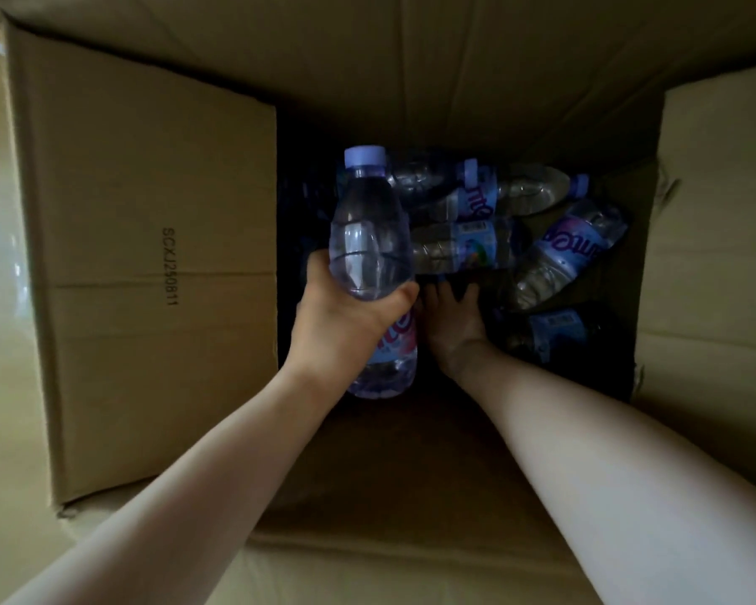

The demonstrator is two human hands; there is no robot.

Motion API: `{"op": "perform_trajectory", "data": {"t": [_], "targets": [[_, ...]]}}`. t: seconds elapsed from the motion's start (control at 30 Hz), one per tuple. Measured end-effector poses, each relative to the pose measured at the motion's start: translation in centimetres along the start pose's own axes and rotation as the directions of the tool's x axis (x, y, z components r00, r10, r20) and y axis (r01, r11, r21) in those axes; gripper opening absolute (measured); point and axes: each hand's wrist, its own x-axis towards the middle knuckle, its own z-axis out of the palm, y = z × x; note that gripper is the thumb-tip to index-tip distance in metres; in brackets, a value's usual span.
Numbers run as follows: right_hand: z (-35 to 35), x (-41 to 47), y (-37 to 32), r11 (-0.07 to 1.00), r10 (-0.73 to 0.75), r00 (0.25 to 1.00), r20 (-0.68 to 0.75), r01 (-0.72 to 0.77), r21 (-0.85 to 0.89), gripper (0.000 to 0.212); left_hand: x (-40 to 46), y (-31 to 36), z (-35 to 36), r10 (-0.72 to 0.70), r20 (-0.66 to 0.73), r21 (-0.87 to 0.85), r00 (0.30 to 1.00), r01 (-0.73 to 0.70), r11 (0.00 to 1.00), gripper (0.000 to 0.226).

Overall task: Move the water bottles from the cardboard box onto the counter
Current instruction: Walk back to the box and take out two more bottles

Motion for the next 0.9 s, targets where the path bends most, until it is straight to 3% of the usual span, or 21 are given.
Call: {"op": "perform_trajectory", "data": {"t": [0.2,0.47,0.6,0.77,0.9], "targets": [[-0.5,0.7,0.5,0.994,0.059,0.992,0.114,-0.069,0.085,0.052,0.0,-0.2,-0.4,-0.040,0.007,0.015,0.999,0.040,0.999,0.059],[0.2,1.1,1.5,0.996,-0.012,1.000,0.002,0.012,-0.084,0.056,1.0,-1.4,1.1,-0.035,0.016,0.007,0.999,0.035,0.999,0.059],[-1.8,-0.1,1.4,0.980,-0.089,0.994,0.058,0.098,-0.173,0.053,0.3,-1.0,0.7,-0.036,0.026,0.010,0.999,0.036,0.999,0.059],[-3.5,-4.5,2.9,0.986,-0.065,0.968,0.243,0.024,0.168,0.086,-1.8,0.4,0.1,-0.049,0.039,-0.010,0.998,0.049,0.999,0.063],[-5.8,-8.6,5.0,0.904,-0.019,0.957,0.291,-0.107,0.413,0.073,-4.5,2.4,-0.9,-0.044,0.042,-0.047,0.998,0.046,0.998,0.062]]}}
